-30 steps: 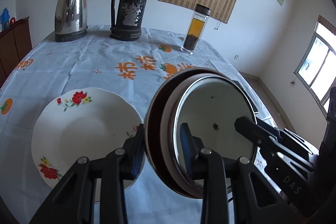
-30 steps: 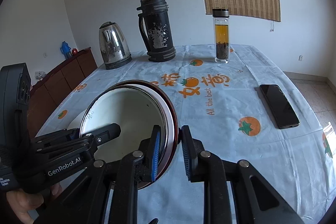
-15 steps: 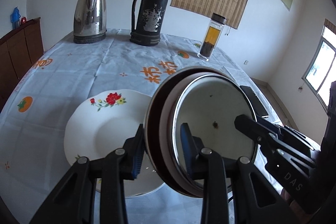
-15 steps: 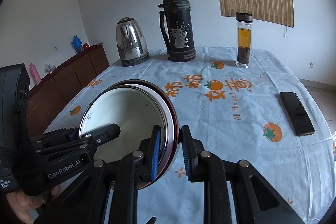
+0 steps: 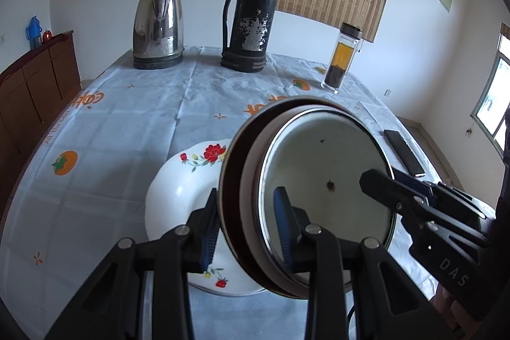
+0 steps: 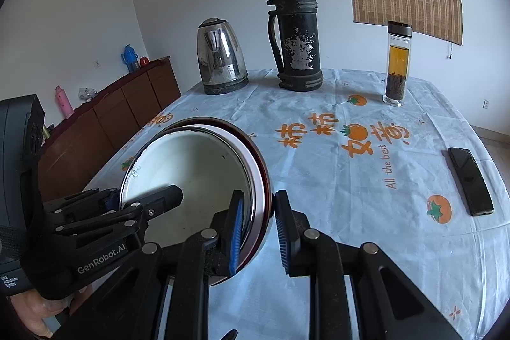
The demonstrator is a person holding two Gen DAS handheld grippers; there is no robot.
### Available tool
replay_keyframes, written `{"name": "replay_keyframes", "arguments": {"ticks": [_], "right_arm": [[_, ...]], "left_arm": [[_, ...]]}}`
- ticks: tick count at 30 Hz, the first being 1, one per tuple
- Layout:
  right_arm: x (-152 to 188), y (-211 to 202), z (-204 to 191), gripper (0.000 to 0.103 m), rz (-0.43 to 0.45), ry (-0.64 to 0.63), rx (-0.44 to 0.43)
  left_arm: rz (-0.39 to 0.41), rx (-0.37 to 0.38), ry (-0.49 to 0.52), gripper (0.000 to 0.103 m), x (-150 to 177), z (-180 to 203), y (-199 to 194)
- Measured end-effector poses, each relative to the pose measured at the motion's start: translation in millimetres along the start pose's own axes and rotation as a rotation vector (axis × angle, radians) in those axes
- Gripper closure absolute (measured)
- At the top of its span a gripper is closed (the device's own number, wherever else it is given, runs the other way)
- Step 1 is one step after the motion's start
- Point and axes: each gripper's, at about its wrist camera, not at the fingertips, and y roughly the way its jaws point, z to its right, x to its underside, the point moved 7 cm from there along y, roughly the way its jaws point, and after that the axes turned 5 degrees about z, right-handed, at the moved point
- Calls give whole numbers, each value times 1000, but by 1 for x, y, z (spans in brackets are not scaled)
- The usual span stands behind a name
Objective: Organize plates and bowls
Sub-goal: 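Carry the bowl stack with the left gripper over the red-flower plates, then lower the bowl stack onto the red-flower plate with the left gripper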
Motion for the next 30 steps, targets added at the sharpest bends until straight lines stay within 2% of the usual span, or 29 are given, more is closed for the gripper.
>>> {"name": "replay_keyframes", "arguments": {"ticks": [6,15,24,30], "right_arm": [[-4,6,-14,82,-22,-33,3],[0,34,-25,80,-153,-73,-25],[1,50,-30,79,-221,-98,-32],[-3,58,-32,79,-259,-123,-41]], "left_arm": [[-48,-2,-23,72,6,-15,6],[-110,-15,-31,72,13,-29,12],[-178,7,-69,71,23,-38,24],[-198,-1,-58,71,21,-39,27]]}}
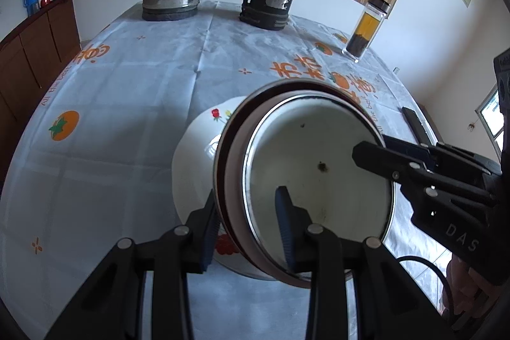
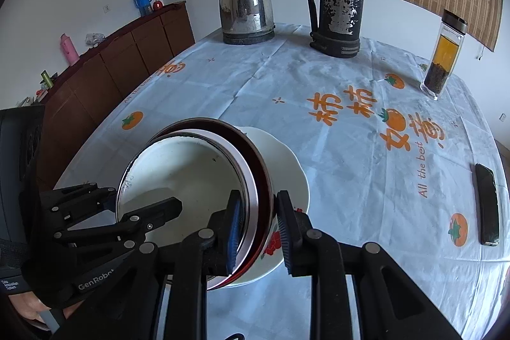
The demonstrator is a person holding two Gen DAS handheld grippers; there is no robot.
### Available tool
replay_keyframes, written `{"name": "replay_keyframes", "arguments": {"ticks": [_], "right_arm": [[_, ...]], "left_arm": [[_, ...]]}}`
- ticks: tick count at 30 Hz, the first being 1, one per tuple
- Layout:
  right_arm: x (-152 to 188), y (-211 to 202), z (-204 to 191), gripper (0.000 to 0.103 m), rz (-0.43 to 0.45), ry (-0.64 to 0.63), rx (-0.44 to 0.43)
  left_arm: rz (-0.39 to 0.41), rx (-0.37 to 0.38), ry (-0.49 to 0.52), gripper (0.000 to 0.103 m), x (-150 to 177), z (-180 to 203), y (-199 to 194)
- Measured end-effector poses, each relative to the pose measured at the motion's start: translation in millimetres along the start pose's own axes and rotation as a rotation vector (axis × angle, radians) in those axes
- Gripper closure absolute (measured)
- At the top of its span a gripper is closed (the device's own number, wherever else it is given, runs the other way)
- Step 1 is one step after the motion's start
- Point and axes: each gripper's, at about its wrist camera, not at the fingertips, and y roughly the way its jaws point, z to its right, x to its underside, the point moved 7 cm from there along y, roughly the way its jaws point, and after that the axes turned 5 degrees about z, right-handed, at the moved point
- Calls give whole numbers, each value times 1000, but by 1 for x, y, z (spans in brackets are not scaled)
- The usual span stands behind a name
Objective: Organize plates and bowls
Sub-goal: 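Lower the bowl stack onto the red-flower plate with the left gripper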
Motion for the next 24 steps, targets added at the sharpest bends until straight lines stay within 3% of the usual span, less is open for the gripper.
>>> {"name": "replay_keyframes", "arguments": {"ticks": [11,19,24], "right_arm": [[-4,19,5,78,-77,-4,-33],[-10,28,13,75,-120,54,-97],[-13,30,10,75,-119,56,-102]], "left_arm": [[-50,-3,3,70,-4,-4,12],[-98,58,-35,69,-10,-11,20],[-91,57,-35,69,-11,-11,21]]}}
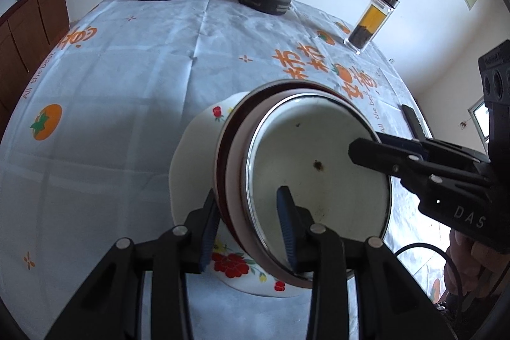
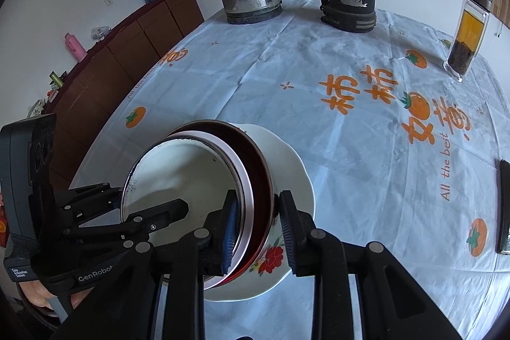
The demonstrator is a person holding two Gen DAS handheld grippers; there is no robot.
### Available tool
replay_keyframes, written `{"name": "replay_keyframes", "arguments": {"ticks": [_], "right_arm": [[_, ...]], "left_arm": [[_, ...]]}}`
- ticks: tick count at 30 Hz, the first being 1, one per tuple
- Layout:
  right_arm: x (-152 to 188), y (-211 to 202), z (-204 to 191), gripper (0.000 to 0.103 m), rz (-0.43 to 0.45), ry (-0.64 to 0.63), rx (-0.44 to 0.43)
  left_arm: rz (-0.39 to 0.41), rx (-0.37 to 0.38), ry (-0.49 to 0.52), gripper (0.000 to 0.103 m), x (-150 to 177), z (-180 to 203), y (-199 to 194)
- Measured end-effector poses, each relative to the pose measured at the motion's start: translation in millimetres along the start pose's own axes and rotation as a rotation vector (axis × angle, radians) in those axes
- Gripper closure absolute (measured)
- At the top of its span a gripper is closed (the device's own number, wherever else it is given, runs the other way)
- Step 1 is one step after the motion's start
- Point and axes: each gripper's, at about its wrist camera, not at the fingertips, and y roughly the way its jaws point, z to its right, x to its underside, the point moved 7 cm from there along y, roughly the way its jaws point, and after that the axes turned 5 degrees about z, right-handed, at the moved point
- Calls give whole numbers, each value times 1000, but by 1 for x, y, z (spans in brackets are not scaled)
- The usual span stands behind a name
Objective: Organize plates and bowls
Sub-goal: 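Lower the bowl stack onto the red-flower plate with the left gripper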
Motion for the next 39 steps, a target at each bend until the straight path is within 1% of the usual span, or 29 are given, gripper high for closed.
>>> {"name": "replay_keyframes", "arguments": {"ticks": [5,8,11,15,25,30,39], "right_arm": [[0,1,3,74,13,27,-12],[-2,3,7,71,13,67,-46],[-3,5,7,71,16,71,-51],[-3,7,8,71,20,77,-53],[0,7,10,71,48,49,-17],[1,7,11,71,52,53,-19],[4,7,12,71,61,36,7]], "left_arm": [[-7,22,-12,66,-1,-2,1],[-11,40,-26,65,-3,-3,2],[0,46,-20,63,-3,-2,2],[25,38,-1,59,-3,1,0],[85,-15,34,59,-7,3,-5],[98,-25,42,59,-7,5,-5],[115,-38,53,59,-7,5,-5]]}}
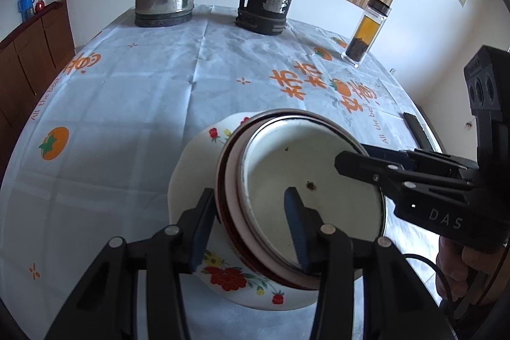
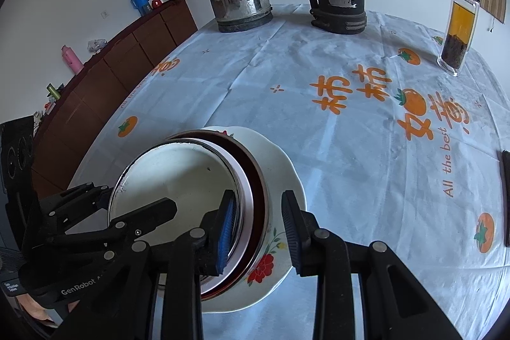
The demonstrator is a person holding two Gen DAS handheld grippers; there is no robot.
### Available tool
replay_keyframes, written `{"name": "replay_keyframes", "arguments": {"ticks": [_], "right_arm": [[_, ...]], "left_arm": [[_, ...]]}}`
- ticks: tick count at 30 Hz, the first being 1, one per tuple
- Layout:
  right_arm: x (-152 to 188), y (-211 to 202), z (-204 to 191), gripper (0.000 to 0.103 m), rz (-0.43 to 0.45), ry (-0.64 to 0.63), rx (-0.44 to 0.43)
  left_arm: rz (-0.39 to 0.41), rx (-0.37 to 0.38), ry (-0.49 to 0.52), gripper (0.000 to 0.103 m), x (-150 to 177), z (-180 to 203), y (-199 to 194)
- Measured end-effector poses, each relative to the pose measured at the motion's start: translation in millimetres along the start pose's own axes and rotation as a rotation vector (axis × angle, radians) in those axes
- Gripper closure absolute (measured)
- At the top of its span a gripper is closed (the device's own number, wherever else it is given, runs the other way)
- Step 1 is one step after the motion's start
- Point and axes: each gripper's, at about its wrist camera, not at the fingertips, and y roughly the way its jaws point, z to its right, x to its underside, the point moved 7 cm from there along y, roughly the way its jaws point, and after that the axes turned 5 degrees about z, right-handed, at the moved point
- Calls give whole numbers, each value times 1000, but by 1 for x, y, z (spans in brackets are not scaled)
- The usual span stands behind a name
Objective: Organize plates and bowls
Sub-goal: 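Lower the bowl stack onto the red-flower plate with the left gripper, then open the left gripper and withdraw it from the bowl stack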
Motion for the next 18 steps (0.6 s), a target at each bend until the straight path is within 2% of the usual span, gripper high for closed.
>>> {"name": "replay_keyframes", "arguments": {"ticks": [14,16,18], "right_arm": [[2,-8,-3,71,41,-36,28],[1,-15,-4,71,73,-49,39],[0,-25,-4,71,116,-55,46]], "left_arm": [[28,4,7,58,1,2,-4],[60,-5,23,51,-1,3,-11],[102,-18,32,40,-4,2,-20]]}}
